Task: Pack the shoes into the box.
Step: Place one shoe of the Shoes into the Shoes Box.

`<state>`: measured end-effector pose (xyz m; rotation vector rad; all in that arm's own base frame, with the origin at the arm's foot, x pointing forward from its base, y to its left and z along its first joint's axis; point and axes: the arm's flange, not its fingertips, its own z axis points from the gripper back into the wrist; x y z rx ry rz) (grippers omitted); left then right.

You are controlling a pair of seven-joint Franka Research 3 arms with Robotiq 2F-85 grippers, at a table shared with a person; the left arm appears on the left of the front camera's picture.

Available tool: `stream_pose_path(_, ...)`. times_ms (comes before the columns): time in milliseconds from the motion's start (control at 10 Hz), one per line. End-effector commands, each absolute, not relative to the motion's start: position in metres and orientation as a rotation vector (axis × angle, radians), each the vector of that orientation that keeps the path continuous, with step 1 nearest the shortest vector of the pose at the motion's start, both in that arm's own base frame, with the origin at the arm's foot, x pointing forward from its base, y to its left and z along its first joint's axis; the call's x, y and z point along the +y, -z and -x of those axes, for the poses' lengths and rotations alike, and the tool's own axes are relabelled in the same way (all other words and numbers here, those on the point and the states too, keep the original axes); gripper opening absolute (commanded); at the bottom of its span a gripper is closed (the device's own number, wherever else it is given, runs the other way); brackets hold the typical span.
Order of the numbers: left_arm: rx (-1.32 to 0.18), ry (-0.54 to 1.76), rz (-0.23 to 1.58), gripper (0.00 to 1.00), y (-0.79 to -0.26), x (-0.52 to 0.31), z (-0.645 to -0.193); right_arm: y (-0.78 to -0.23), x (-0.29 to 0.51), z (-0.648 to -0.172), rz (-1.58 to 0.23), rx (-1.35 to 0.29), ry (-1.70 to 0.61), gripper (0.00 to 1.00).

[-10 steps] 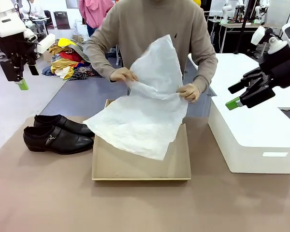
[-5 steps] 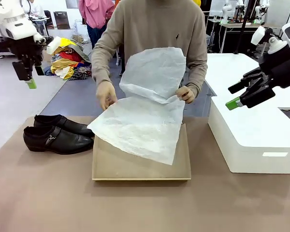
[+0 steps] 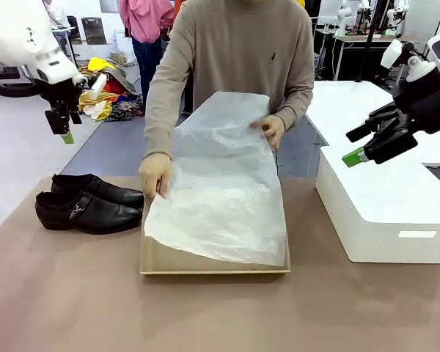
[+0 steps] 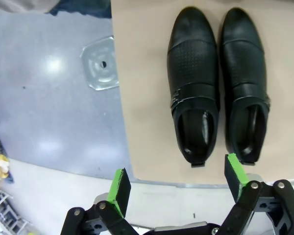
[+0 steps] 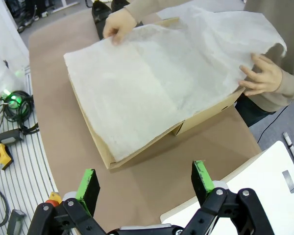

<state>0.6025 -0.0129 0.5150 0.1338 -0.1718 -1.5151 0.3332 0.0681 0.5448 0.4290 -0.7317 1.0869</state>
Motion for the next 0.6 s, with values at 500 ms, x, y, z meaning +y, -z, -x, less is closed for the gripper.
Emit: stream_pose_path(500, -0.141, 1.54, -0.047, 1.0, -0.493, 0.006, -0.599, -0.545, 0.069, -0.335, -0.453, -0.748, -1.091, 1.0)
